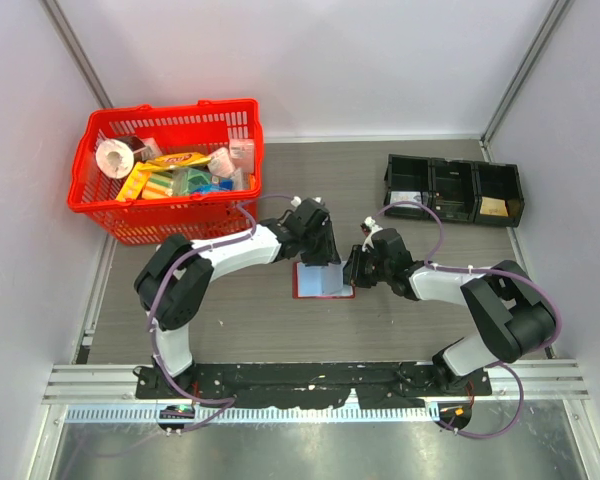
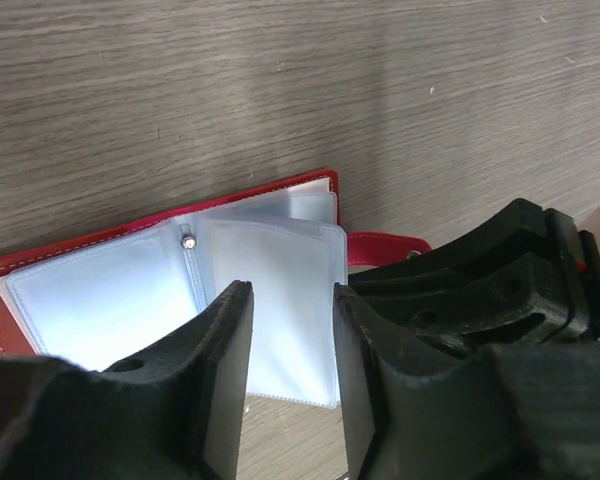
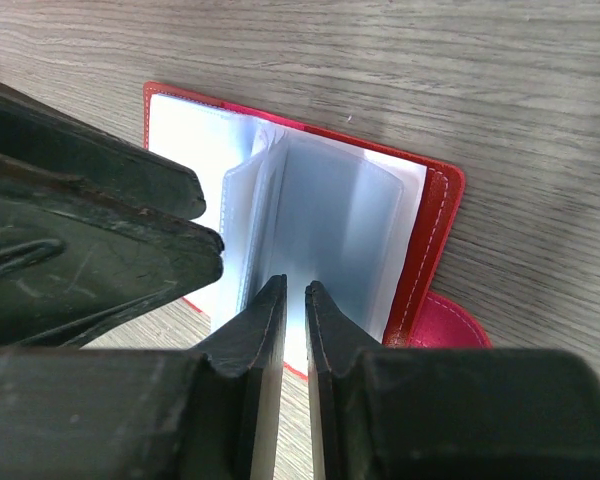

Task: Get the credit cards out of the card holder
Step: Remove the credit card from the card holder.

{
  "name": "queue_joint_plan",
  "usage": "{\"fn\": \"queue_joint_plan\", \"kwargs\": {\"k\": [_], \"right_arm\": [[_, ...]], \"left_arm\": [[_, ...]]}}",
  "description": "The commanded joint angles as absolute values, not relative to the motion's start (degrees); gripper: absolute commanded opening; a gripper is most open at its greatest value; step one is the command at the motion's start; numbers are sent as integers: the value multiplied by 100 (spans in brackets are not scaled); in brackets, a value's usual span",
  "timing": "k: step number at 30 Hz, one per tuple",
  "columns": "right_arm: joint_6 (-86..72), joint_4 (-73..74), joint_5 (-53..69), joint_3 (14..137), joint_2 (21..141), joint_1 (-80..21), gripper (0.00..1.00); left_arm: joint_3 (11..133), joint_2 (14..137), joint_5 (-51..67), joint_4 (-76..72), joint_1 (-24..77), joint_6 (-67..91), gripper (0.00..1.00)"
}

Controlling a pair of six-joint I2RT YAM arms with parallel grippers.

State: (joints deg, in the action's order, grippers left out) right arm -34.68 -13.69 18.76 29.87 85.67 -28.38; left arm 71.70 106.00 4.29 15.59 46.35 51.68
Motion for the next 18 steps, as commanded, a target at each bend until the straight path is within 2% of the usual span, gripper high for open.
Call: {"fn": "queue_joint_plan", "kwargs": {"k": [1,10,18], "right_arm": [[-3401,-1477,1899,3067,8578,-2821,18],[-3384,-1477,1898,3085,8604,-2812,18],[-3357,-1450,1898,3102,8604,-2804,19]], "left_arm": [[7356,10714,431,1388,4658,4992,38],[7435,10732,177,1739,4667,4843,25],[7699,10872,-825,2803,4711,4404,25]]}}
